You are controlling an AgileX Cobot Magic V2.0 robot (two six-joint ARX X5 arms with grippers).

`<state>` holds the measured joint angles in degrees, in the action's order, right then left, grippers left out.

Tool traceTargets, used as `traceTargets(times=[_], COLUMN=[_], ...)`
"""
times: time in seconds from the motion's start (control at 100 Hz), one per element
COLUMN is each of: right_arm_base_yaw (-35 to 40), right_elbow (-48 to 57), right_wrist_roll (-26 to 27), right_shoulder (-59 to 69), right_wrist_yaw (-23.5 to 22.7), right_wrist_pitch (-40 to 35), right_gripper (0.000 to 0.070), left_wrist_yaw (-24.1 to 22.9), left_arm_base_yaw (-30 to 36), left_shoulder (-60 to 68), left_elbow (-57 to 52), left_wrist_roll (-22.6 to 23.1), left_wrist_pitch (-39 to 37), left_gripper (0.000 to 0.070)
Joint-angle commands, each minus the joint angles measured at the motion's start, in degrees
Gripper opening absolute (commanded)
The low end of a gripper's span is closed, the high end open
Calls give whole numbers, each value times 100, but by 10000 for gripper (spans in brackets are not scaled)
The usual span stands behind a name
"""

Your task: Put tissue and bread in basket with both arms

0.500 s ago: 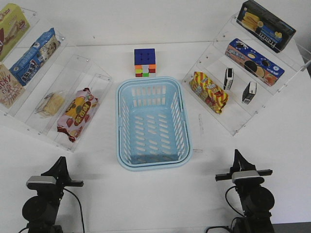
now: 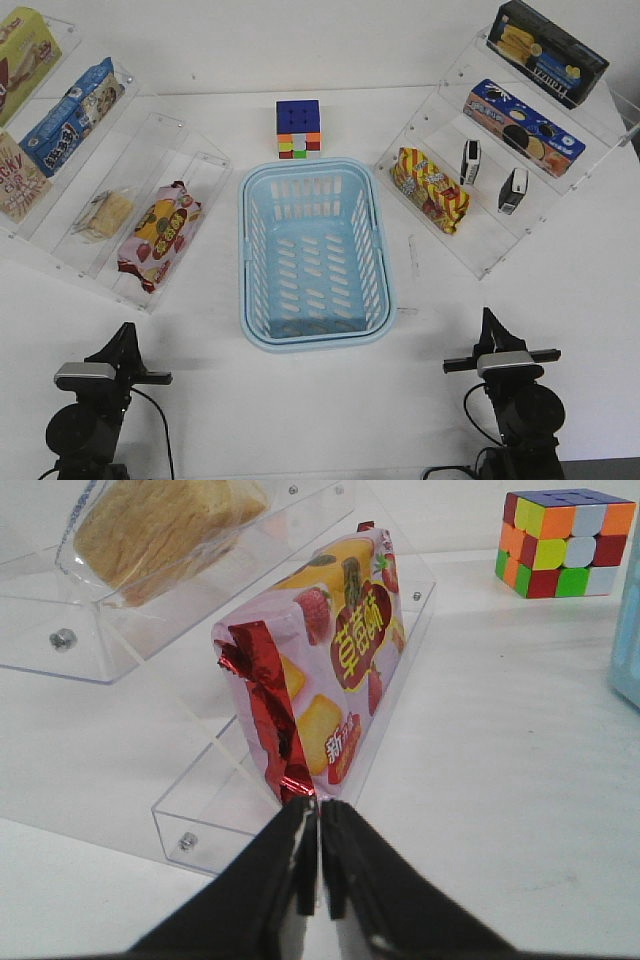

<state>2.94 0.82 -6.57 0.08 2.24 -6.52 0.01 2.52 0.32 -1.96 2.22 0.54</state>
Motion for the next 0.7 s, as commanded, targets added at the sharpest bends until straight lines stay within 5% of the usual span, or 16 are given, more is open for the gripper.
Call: traceTargets(times=[0.0,0.31,0.41,0.55,0.69], right_arm_base_yaw=[-2,0,0,0,-2], right_elbow=[-9,-9,-9,17,658], right_wrist_roll=[79,160,791,2317,2789], right_shoulder=[-2,-2,-2,-2,190], right_wrist_yaw=[17,7,-101,-118,173], right_wrist_pitch=[90,118,140,398,-20], right_gripper=[0,0,0,0,0], left_wrist_yaw=[17,17,17,17,17], left_arm_base_yaw=[7,7,7,7,7], left_shoulder=[-7,-7,-7,-7,-7], left_elbow=[116,116,116,116,116], left_wrist_roll=[55,55,55,55,55], left_wrist_pitch=[-59,-59,-59,-59,-59], left_gripper=[1,1,1,1,1])
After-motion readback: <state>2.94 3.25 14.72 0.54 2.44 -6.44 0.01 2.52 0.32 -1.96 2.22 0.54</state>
